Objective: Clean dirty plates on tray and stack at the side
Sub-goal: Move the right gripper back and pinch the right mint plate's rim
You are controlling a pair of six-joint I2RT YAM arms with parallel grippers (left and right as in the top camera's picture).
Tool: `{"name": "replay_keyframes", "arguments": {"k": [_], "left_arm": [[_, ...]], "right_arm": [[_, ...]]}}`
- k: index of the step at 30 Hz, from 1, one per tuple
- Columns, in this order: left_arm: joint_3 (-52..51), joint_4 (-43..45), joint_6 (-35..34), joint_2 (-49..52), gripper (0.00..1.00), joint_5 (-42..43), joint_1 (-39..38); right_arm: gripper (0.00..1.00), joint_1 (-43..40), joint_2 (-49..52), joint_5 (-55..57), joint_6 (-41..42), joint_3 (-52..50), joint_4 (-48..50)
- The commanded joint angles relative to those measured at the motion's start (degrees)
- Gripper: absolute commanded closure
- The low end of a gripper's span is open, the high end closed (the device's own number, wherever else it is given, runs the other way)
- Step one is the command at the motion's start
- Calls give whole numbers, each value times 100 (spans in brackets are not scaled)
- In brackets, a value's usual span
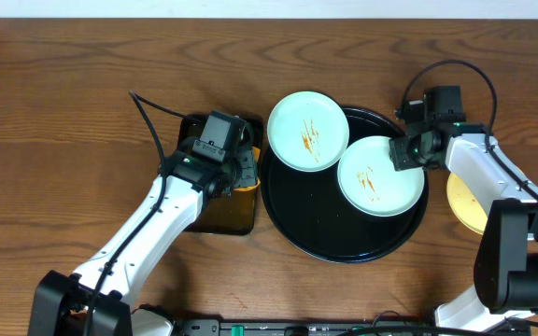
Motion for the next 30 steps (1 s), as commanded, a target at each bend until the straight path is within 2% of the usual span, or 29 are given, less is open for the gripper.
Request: {"name": "replay_keyframes", "arguments": {"k": [1,14,20,22,30], "left_arm": [[-15,-11,96,-107,91,52,9],[-15,-33,96,-107,92,55,9],[-15,-33,96,-107,92,55,9],[-15,-33,96,-105,92,55,9],[-15,-33,96,-107,92,57,7]], "right_arm": [[46,48,-70,15,-42,111,37],[46,48,269,184,-42,94,20],[55,48,293,114,-42,94,-411],[60,52,293,76,-39,94,-605],[77,55,293,-977,192,94,-1335]]}}
